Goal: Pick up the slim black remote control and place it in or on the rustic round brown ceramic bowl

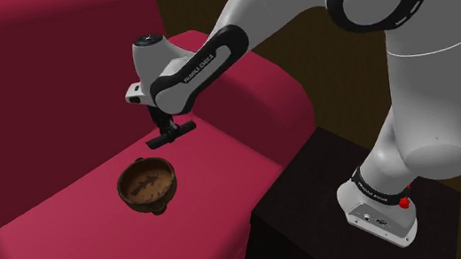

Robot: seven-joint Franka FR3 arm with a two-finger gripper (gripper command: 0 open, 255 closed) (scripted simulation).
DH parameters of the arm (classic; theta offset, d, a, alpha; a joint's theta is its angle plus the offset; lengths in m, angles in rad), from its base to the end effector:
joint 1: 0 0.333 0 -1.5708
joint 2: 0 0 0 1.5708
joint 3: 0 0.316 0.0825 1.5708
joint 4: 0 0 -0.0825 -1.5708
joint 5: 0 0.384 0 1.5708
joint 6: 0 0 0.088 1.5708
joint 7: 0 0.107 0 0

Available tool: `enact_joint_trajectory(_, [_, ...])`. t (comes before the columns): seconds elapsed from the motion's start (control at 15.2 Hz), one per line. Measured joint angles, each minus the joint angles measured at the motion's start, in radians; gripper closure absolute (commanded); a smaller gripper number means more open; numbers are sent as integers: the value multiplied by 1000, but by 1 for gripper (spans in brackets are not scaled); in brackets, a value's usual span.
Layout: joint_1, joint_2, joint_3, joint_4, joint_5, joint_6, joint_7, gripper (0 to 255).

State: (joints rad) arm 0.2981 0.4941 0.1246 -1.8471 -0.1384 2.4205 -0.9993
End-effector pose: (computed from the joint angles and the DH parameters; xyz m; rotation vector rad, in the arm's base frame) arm 0.5972 0.2617 0.2664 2.2482 2.1048 0.1092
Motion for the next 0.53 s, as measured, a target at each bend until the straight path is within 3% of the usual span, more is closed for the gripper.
enact_joint_trajectory(0.53, [143,90,14,139,-34,-58,166,255])
